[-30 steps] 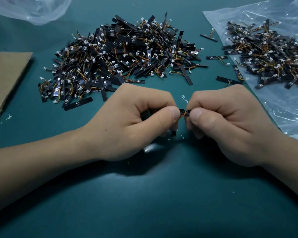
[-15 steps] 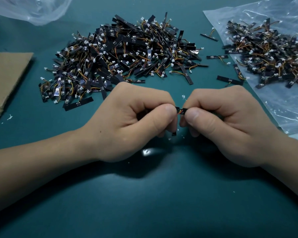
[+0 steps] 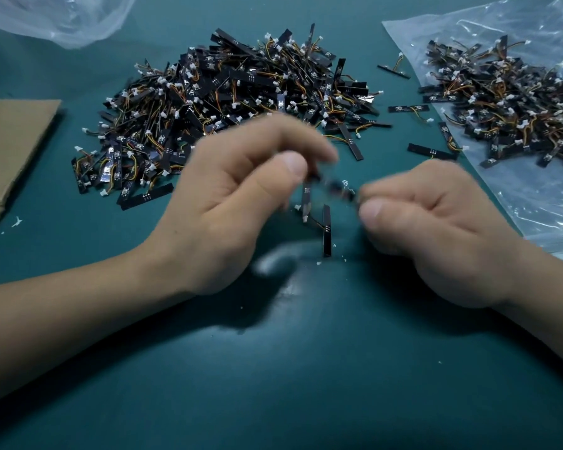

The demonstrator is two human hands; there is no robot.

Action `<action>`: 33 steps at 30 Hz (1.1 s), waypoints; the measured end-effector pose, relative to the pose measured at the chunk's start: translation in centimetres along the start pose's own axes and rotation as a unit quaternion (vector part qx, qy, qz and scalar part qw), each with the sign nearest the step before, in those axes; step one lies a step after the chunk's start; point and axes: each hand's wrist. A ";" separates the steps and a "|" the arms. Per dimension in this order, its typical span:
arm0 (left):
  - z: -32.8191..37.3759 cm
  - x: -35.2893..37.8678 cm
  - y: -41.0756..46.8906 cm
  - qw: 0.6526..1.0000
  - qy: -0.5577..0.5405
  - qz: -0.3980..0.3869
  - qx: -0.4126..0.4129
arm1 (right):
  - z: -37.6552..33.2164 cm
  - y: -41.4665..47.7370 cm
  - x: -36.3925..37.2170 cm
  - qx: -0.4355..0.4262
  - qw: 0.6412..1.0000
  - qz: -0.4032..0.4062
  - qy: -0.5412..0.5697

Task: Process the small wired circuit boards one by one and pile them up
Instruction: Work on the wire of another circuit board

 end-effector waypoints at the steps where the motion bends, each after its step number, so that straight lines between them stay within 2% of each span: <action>1: -0.1 0.0 0.1 0.999 0.014 0.031 -0.002 | 0.1 0.1 0.0 -0.011 0.996 0.068 0.050; 3: -0.2 0.0 0.4 0.996 0.057 0.054 -0.036 | 0.5 0.5 -0.4 0.001 0.964 0.179 0.196; 5: -0.3 0.3 0.7 0.989 0.121 0.018 -0.087 | 1.0 1.0 -0.7 0.041 0.944 0.197 0.261; 9: 0.2 1.0 0.4 0.945 0.298 -0.088 -0.100 | 1.4 0.8 -0.2 0.058 0.985 0.115 0.117; 12: 0.5 1.3 0.1 0.921 0.365 -0.101 -0.096 | 1.1 0.5 0.2 0.058 0.991 0.102 0.057; 20: 0.2 1.4 0.3 0.932 0.343 -0.057 -0.098 | 0.8 0.5 0.3 0.055 0.983 0.161 0.063; 23: 0.2 1.2 0.3 0.954 0.284 -0.003 -0.099 | 0.4 0.4 0.3 0.056 0.988 0.133 0.058; 26: 0.5 1.1 0.3 0.966 0.242 0.018 -0.086 | 0.3 0.4 0.5 0.074 0.993 0.093 -0.008; 29: 0.6 1.0 0.3 0.972 0.222 0.030 -0.075 | 0.3 0.4 0.6 0.099 0.991 0.077 -0.055; 33: 0.5 1.0 0.1 0.971 0.226 0.040 -0.068 | 0.2 0.4 0.5 0.102 0.990 0.078 -0.048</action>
Point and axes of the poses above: each hand's wrist, its own y-axis towards the middle knuckle, its own x-axis out of the palm, z = x × y, and after that the axes turned 13 degrees about -z, right-handed
